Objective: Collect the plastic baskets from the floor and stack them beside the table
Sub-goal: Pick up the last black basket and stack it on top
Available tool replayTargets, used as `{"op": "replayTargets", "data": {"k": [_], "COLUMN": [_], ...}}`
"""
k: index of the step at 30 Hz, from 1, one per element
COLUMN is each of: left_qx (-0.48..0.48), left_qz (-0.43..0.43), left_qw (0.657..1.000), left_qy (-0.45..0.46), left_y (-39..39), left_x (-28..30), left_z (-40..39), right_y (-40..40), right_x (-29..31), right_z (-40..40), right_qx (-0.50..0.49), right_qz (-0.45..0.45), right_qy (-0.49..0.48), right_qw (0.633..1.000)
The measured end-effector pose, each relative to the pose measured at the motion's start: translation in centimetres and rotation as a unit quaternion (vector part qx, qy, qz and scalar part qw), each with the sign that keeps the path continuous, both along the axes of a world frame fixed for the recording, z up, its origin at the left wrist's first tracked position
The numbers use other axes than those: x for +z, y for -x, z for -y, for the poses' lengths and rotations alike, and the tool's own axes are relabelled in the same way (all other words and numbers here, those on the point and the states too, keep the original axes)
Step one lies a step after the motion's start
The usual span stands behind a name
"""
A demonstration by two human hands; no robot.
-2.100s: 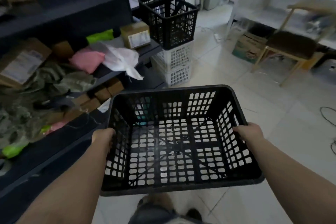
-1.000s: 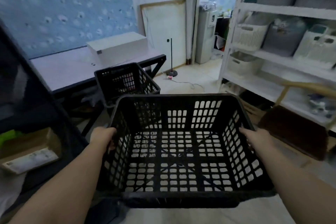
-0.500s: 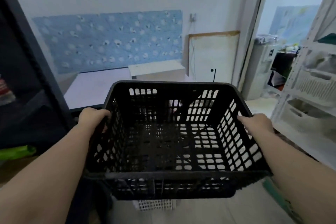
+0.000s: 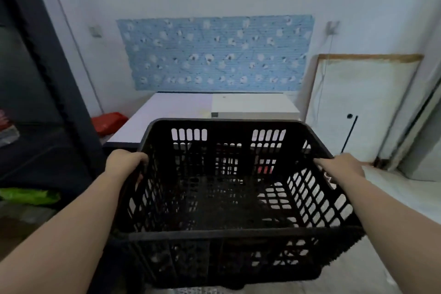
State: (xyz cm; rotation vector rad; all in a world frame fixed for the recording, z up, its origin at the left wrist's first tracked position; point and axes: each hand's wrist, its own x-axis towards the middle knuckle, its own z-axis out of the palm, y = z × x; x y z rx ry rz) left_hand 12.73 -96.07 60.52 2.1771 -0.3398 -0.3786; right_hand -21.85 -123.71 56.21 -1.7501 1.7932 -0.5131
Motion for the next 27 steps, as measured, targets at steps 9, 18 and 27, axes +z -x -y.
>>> {"op": "replayTargets", "data": {"k": [9,18,27], "left_qx": [0.191,0.343,0.401], "left_qz": [-0.045,-0.057,-0.077], "left_qw": [0.981,0.937,0.904], "left_qy": [-0.012,0.03,0.127], "left_y": [3.4,10.4,10.3], "left_x": [-0.4,-1.0,-2.3], "left_z": [0.8,3.2,4.7], "right_y": [-9.5,-18.0,-25.4], "right_x": [2.7,4.9,4.3], "right_z": [12.3,20.1,22.9], "right_qx": [0.238,0.381,0.45], "right_qz": [-0.032,-0.032,-0.059], "right_qy": [0.004,0.083,0.102], "right_qw": [0.971,0.92,0.885]}}
